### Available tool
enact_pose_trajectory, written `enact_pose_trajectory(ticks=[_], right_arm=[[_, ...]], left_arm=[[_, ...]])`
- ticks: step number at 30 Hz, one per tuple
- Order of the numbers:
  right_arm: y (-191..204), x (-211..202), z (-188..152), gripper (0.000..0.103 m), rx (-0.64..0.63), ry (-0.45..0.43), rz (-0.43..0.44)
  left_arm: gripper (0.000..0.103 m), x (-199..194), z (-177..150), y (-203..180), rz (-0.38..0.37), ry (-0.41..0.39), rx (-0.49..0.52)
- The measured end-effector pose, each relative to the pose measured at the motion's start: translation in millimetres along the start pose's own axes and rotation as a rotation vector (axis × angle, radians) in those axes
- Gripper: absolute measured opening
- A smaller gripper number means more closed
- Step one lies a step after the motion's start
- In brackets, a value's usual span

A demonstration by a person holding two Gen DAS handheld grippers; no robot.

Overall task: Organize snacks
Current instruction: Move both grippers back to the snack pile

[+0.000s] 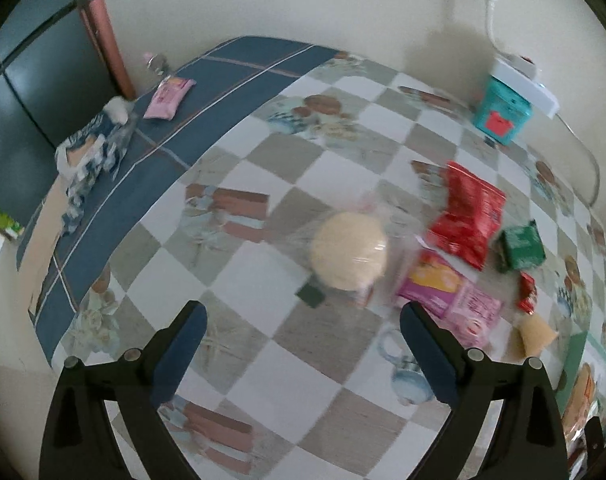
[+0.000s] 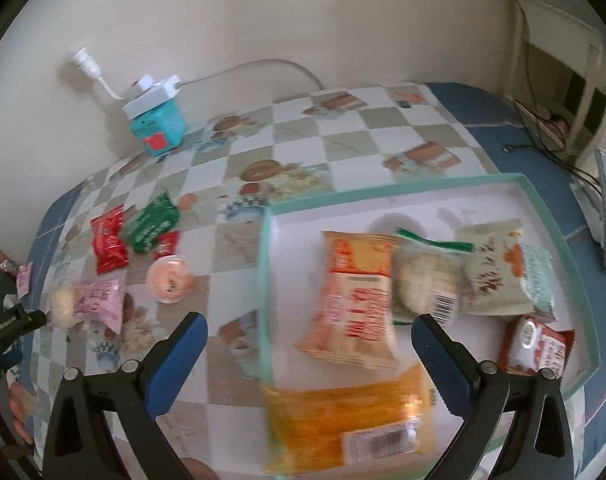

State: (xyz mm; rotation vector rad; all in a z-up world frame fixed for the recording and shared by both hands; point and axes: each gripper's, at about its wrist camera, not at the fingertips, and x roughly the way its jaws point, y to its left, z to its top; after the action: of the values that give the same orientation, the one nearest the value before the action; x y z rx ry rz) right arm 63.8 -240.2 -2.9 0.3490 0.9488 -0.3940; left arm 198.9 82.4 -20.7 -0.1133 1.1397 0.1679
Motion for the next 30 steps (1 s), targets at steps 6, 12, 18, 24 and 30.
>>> enact_pose_trajectory(ticks=[6, 12, 18, 24, 30], right_arm=[[40.5, 7.0, 6.3, 0.103, -0.064, 0.012, 0.039], [75.2, 20.7, 9.8, 0.103, -0.124, 0.029, 0.057], [94.3, 39.7, 13.4, 0.103, -0.175, 0.050, 0.050], [107.6, 57.9, 14.1, 0.103, -0.241, 0.071, 0.035], [118.2, 75.8, 14.9, 0.103, -0.283, 0.090, 0.018]], left_arm=[[0.097, 12.4, 8.8, 32.0, -0.043, 0.004, -0.055], [0.097, 19.2, 13.1, 66.3, -0.061, -0.015, -0.106], [0.097, 28.0, 14.9, 72.4, -0.092, -0.020, -0.088], [0.097, 27.9, 20.3, 48.8, -0.155, -0.036, -0.007], [0.097, 29.8, 24.5, 21.9, -0.196, -0.046, 0.096]])
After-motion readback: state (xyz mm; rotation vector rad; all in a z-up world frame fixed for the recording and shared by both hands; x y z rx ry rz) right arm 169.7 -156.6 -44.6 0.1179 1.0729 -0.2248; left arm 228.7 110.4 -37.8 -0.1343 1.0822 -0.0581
